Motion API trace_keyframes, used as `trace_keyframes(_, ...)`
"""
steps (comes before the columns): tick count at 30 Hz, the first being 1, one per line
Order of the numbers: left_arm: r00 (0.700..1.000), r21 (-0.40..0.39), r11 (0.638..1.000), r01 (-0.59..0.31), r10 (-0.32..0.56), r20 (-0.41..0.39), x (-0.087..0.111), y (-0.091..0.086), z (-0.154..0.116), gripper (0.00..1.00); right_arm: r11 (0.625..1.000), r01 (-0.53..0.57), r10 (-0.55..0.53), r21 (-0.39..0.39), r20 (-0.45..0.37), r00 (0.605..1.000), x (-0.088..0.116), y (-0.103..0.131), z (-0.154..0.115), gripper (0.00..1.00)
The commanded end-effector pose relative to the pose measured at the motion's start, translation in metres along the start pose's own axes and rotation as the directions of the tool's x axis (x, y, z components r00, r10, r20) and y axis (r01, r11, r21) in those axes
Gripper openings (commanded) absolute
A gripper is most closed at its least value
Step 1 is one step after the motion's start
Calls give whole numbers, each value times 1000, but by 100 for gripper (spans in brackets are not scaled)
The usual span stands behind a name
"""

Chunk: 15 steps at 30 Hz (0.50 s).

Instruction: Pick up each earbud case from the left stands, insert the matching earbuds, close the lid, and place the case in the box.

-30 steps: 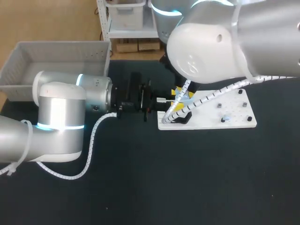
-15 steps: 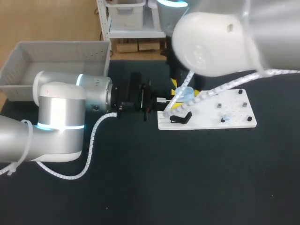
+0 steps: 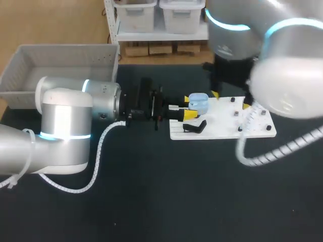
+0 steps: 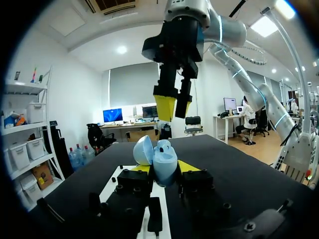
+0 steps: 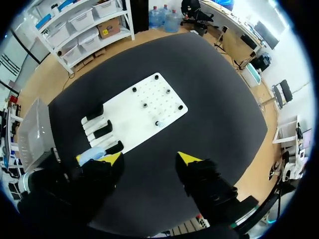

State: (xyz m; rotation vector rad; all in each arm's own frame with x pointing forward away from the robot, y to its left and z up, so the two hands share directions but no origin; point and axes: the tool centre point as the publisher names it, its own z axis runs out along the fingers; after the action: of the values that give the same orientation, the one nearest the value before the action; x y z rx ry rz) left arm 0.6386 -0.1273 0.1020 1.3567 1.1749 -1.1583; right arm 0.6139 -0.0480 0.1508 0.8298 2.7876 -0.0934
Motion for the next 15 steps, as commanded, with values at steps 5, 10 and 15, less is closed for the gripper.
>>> trace_keyframes(5, 1000, -5, 1000, -3, 3, 2, 1, -1, 1, 0, 985, 57, -62, -161, -27, 998, -17, -21, 19, 46)
trace_keyframes(10, 1000, -5, 1000, -3, 3, 2, 1, -1, 1, 0, 978, 149, -154, -145, -23, 988, -21, -22, 34, 54)
trace_keyframes(15, 1000, -5, 1000, -3, 3, 2, 1, -1, 1, 0, 967, 224, -227, -124, -16, 974, -23, -28, 52, 56)
